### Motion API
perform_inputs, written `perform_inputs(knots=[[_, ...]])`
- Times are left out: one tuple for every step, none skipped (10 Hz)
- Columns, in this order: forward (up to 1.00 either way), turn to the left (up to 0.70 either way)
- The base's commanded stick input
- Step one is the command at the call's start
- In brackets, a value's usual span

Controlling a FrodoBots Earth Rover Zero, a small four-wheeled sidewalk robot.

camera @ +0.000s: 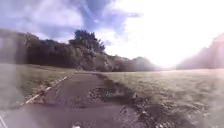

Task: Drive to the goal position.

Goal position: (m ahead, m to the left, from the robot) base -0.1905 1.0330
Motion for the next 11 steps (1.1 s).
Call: perform_inputs(knots=[[0.70,0.00],[0.70,0.00],[0.70,0.00],[0.70,0.00],[0.70,0.00],[0.70,0.10],[0.70,0.33],[0.70,0.19],[0.70,0.08],[0.70,0.00],[0.70,0.00]])
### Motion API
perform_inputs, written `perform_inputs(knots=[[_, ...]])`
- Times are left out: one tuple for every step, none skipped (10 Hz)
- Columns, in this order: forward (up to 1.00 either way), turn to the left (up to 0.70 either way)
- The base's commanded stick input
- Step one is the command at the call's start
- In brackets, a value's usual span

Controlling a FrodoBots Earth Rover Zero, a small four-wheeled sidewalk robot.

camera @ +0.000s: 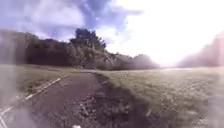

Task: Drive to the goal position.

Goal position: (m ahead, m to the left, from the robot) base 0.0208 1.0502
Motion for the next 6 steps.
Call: perform_inputs(knots=[[0.70,0.00],[0.70,0.00],[0.70,0.00],[0.70,0.00],[0.70,0.00],[0.70,0.00]])
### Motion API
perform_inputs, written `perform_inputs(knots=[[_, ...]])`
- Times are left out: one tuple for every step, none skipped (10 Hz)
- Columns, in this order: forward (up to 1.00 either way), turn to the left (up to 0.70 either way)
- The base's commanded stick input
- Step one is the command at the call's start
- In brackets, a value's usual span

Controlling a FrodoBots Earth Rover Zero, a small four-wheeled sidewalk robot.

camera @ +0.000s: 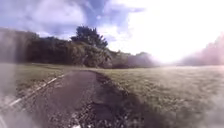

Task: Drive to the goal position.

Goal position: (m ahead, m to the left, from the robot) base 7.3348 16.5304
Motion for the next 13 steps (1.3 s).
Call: perform_inputs(knots=[[0.70,0.00],[0.70,0.00],[0.70,0.00],[0.70,0.00],[0.70,0.00],[0.70,0.00],[0.70,0.00],[0.70,0.00],[0.70,0.00],[0.70,0.00],[0.00,0.00],[0.00,0.00],[0.00,0.00]])
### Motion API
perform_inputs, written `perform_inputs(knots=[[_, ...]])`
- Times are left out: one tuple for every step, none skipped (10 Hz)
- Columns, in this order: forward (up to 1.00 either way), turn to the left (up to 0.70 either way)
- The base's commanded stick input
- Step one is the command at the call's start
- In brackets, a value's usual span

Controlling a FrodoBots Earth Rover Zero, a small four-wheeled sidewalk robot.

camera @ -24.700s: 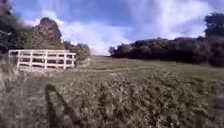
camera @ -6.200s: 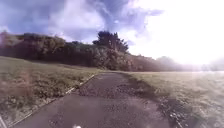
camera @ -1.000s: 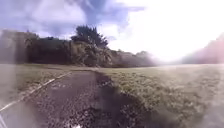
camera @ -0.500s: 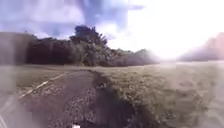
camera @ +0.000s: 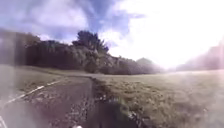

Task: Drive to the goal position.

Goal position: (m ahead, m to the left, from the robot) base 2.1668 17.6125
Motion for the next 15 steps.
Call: perform_inputs(knots=[[0.00,0.00],[0.00,0.00],[0.00,0.00],[0.00,0.00],[0.00,0.00],[0.00,0.00],[0.13,0.00],[0.63,0.00],[0.70,0.00],[0.70,0.00],[0.70,0.00],[0.70,0.00],[0.70,0.00],[0.70,0.00],[0.70,0.00]])
